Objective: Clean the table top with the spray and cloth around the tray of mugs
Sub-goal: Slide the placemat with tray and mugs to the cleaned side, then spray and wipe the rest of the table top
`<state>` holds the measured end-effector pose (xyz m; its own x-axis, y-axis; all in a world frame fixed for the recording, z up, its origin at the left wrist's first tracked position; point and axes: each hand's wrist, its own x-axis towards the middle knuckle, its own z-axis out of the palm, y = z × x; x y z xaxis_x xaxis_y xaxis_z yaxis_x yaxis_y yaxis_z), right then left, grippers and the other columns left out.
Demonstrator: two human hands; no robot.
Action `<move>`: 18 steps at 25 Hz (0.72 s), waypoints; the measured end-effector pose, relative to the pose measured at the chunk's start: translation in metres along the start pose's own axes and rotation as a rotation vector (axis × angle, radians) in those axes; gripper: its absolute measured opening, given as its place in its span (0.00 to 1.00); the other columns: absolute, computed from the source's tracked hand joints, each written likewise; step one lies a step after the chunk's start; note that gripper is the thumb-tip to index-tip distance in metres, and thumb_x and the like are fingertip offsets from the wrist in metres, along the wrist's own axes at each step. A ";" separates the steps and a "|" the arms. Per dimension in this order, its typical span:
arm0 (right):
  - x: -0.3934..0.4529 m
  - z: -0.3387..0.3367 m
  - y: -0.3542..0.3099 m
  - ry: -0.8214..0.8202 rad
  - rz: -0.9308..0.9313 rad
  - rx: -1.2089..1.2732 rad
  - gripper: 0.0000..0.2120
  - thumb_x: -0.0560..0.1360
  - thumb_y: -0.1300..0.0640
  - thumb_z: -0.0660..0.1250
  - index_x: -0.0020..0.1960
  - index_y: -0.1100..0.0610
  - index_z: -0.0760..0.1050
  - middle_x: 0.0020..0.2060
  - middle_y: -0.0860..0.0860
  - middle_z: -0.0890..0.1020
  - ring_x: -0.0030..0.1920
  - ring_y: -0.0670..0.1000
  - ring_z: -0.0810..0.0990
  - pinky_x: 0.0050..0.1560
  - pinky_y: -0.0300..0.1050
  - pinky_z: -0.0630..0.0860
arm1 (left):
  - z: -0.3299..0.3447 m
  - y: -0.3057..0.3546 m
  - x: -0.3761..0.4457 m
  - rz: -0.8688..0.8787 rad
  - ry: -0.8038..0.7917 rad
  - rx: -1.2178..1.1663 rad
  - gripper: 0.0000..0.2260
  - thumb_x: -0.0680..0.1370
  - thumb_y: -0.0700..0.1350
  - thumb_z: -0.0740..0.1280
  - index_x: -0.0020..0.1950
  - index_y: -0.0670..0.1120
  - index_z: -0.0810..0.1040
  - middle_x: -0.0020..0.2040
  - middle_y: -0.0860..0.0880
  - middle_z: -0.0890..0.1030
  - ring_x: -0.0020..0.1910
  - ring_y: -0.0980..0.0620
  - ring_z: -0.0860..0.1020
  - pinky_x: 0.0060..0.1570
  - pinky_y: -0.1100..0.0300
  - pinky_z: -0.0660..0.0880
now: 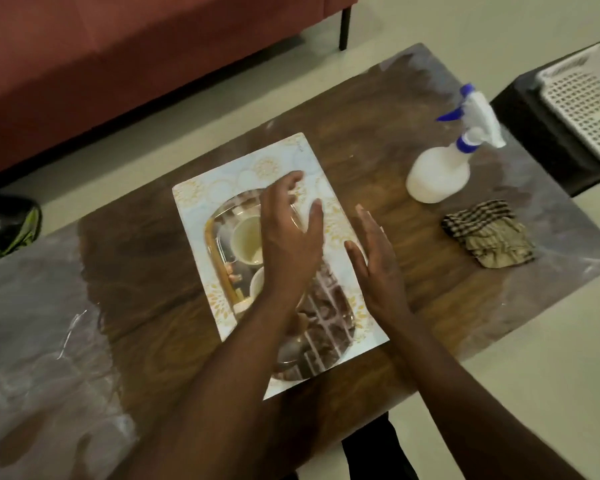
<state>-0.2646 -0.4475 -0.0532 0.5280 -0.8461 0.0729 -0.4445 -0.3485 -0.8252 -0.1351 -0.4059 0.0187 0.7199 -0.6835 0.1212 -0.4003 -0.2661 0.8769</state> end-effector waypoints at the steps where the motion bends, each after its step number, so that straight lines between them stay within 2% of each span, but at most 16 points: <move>1: 0.002 -0.015 0.009 0.041 0.015 -0.022 0.24 0.81 0.48 0.56 0.75 0.51 0.57 0.71 0.40 0.60 0.73 0.45 0.59 0.73 0.43 0.55 | 0.026 0.013 0.000 0.017 -0.089 -0.014 0.18 0.77 0.43 0.69 0.67 0.46 0.73 0.62 0.49 0.75 0.57 0.56 0.74 0.54 0.72 0.70; 3: 0.007 -0.045 0.037 0.147 0.054 -0.096 0.24 0.80 0.51 0.59 0.74 0.54 0.60 0.71 0.44 0.64 0.72 0.48 0.62 0.71 0.52 0.61 | 0.081 0.031 0.000 0.015 -0.271 -0.023 0.24 0.76 0.44 0.71 0.70 0.46 0.70 0.65 0.48 0.74 0.61 0.55 0.73 0.55 0.74 0.68; 5: 0.015 -0.073 0.072 0.222 0.103 -0.187 0.24 0.79 0.54 0.62 0.73 0.57 0.63 0.70 0.53 0.70 0.70 0.53 0.67 0.68 0.59 0.65 | 0.128 0.039 0.006 0.000 -0.378 -0.019 0.33 0.73 0.47 0.74 0.75 0.47 0.64 0.71 0.46 0.70 0.68 0.52 0.70 0.64 0.64 0.71; 7: 0.020 -0.099 0.111 0.237 0.166 -0.375 0.26 0.77 0.54 0.65 0.72 0.57 0.63 0.69 0.56 0.70 0.70 0.57 0.66 0.66 0.65 0.65 | 0.169 0.047 0.018 -0.003 -0.387 -0.018 0.42 0.70 0.50 0.76 0.78 0.48 0.56 0.76 0.46 0.65 0.73 0.48 0.67 0.69 0.51 0.69; 9: 0.020 -0.111 0.133 0.150 0.267 -0.566 0.30 0.75 0.51 0.66 0.74 0.53 0.60 0.73 0.54 0.64 0.74 0.57 0.59 0.69 0.68 0.57 | 0.194 0.050 0.029 -0.028 -0.362 -0.015 0.48 0.68 0.52 0.78 0.80 0.50 0.51 0.78 0.46 0.63 0.74 0.47 0.66 0.70 0.50 0.67; 11: 0.016 -0.116 0.151 0.083 0.337 -0.677 0.31 0.74 0.46 0.66 0.74 0.49 0.59 0.76 0.51 0.59 0.76 0.56 0.53 0.66 0.72 0.51 | 0.219 0.056 0.033 -0.044 -0.362 -0.010 0.50 0.67 0.52 0.79 0.79 0.49 0.51 0.77 0.45 0.65 0.73 0.46 0.67 0.69 0.53 0.67; 15: 0.016 -0.112 0.164 0.052 0.385 -0.734 0.26 0.76 0.46 0.63 0.73 0.46 0.63 0.76 0.50 0.57 0.76 0.57 0.50 0.60 0.80 0.50 | 0.246 0.057 0.039 0.024 -0.313 0.011 0.47 0.68 0.48 0.78 0.79 0.45 0.54 0.76 0.44 0.65 0.69 0.45 0.72 0.67 0.55 0.69; 18: 0.015 -0.111 0.170 0.109 0.348 -0.750 0.22 0.76 0.52 0.65 0.70 0.47 0.68 0.73 0.53 0.65 0.73 0.60 0.60 0.58 0.80 0.53 | 0.253 0.048 0.051 0.030 -0.349 0.098 0.45 0.71 0.52 0.76 0.80 0.46 0.54 0.75 0.44 0.67 0.68 0.44 0.74 0.67 0.53 0.70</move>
<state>-0.4125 -0.5645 -0.1305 0.2153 -0.9760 -0.0316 -0.9538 -0.2033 -0.2213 -0.2608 -0.6258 -0.0508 0.4773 -0.8780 -0.0348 -0.4826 -0.2950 0.8247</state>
